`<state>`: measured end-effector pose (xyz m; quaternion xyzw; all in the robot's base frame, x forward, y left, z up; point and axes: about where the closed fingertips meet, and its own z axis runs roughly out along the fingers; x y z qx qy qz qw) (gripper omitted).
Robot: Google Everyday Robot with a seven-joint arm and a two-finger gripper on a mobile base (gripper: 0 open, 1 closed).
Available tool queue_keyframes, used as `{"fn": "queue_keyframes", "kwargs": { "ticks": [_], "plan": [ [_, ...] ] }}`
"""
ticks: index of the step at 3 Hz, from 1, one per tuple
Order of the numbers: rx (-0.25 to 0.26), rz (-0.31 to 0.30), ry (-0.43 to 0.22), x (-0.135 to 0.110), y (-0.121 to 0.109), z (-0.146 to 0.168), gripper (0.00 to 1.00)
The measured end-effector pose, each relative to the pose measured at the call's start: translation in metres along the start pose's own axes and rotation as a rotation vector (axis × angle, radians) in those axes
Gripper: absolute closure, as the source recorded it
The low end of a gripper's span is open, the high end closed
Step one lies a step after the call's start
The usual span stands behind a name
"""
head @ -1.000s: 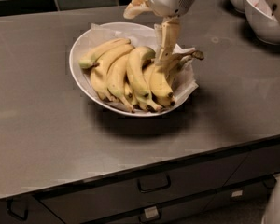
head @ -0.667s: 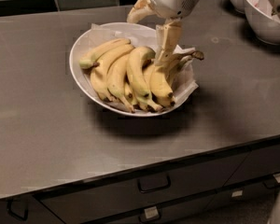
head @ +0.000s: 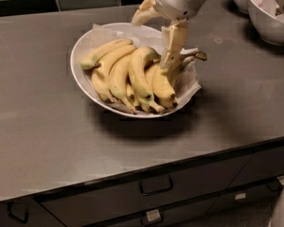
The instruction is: Pick banana from white bowl
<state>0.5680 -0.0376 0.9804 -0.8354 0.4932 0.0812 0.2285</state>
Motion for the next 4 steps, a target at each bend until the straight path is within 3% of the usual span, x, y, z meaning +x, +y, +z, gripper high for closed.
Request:
{"fn": "queue_keyframes", "kwargs": {
  "ticks": [1, 3, 4],
  "plan": [
    [-0.031, 0.005, 0.001, 0.0, 0.0, -0.001, 0.25],
    [-0.045, -0.002, -0.01, 0.0, -0.014, 0.004, 0.32],
    [-0.06, -0.006, -0.032, -0.003, -0.018, 0.013, 0.31]
  ]
}}
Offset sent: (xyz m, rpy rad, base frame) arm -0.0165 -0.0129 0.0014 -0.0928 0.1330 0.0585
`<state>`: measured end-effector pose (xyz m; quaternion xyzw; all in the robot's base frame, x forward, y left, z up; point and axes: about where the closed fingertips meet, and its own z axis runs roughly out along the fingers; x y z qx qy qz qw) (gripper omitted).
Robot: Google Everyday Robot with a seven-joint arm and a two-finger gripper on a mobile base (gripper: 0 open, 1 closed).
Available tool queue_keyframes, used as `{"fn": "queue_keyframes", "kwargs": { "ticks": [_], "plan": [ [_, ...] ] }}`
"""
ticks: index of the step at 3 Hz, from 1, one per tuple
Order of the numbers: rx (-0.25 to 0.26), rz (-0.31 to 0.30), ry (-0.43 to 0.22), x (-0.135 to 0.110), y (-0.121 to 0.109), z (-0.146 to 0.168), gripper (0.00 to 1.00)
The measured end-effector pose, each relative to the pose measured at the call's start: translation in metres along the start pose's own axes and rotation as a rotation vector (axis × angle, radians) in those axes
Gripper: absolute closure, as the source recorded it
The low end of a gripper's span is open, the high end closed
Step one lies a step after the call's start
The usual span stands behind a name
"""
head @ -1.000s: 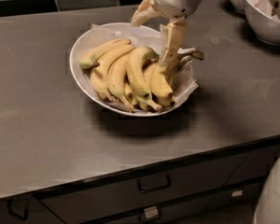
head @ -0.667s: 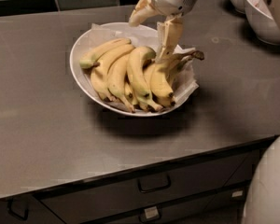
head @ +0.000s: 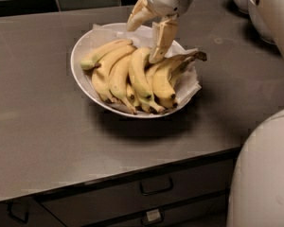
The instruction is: Pick banana from white bowl
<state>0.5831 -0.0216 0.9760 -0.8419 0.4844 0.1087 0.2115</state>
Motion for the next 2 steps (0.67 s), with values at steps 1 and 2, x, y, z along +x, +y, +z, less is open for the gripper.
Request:
{"fn": "queue_keyframes", "kwargs": {
  "ticks": [1, 2],
  "plan": [
    [-0.027, 0.016, -0.04, -0.005, 0.015, 0.007, 0.29],
    [-0.071, 0.048, -0.068, -0.015, 0.037, 0.014, 0.3]
  ]
}}
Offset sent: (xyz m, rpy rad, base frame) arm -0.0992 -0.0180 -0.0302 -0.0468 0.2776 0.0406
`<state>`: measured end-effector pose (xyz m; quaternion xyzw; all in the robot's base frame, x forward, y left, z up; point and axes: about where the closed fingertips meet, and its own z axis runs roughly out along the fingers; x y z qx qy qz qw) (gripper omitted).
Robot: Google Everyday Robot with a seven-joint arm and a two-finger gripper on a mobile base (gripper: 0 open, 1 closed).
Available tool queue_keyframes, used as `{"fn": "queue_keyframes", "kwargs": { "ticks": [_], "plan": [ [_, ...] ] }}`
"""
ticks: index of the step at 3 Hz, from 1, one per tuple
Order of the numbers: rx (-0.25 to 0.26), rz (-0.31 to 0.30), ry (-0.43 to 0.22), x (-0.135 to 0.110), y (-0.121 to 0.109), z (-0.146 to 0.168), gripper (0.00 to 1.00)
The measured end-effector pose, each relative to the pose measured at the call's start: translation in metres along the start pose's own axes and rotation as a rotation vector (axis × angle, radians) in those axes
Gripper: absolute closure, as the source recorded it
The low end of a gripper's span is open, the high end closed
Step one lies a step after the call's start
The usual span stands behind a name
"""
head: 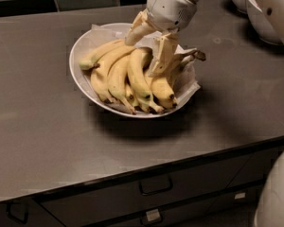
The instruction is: Pick banana from white bowl
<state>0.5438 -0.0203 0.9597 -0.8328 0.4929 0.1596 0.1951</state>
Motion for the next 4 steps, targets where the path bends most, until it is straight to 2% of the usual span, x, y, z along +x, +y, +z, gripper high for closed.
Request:
{"fn": "queue_keyframes", "kwargs": {
  "ticks": [1, 2, 3, 4],
  "plan": [
    [-0.022, 0.022, -0.022, -0.006, 0.017, 0.005, 0.3],
    [-0.029, 0.025, -0.024, -0.006, 0.018, 0.004, 0.32],
    [-0.04, 0.033, -0.007, -0.007, 0.013, 0.006, 0.32],
    [-0.026, 0.043, 0.051, -0.007, 0.005, 0.001, 0.32]
  ]
}}
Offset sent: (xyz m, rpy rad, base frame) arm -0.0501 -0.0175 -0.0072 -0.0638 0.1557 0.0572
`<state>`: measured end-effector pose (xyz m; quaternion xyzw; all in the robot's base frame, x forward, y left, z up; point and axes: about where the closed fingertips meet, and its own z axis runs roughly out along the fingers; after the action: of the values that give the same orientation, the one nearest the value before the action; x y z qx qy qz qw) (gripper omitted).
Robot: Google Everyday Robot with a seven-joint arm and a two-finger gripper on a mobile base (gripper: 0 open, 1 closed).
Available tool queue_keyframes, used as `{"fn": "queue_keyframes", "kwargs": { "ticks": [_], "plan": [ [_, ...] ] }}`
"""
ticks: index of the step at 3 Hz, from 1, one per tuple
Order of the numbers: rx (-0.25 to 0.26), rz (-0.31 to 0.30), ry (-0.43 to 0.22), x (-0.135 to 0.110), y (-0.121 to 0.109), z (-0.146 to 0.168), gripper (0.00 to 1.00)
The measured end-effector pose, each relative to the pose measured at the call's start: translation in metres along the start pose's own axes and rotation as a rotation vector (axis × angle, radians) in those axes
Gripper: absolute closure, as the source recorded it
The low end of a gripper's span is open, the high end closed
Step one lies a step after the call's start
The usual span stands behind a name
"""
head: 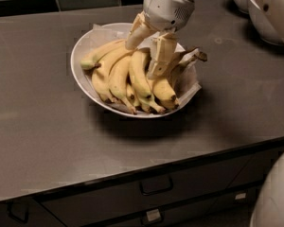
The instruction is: Pick banana from white bowl
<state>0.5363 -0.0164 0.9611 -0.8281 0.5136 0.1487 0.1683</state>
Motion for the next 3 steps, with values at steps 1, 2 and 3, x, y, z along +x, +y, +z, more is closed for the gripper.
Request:
{"fn": "queue_keyframes", "kwargs": {
  "ticks": [1, 2, 3],
  "plan": [
    [0.03, 0.004, 0.066, 0.0033, -0.0163, -0.0076, 0.33],
    [0.044, 0.004, 0.091, 0.0043, -0.0231, -0.0116, 0.33],
    [0.046, 0.003, 0.1, 0.0066, -0.0254, -0.0125, 0.35]
  ]
}}
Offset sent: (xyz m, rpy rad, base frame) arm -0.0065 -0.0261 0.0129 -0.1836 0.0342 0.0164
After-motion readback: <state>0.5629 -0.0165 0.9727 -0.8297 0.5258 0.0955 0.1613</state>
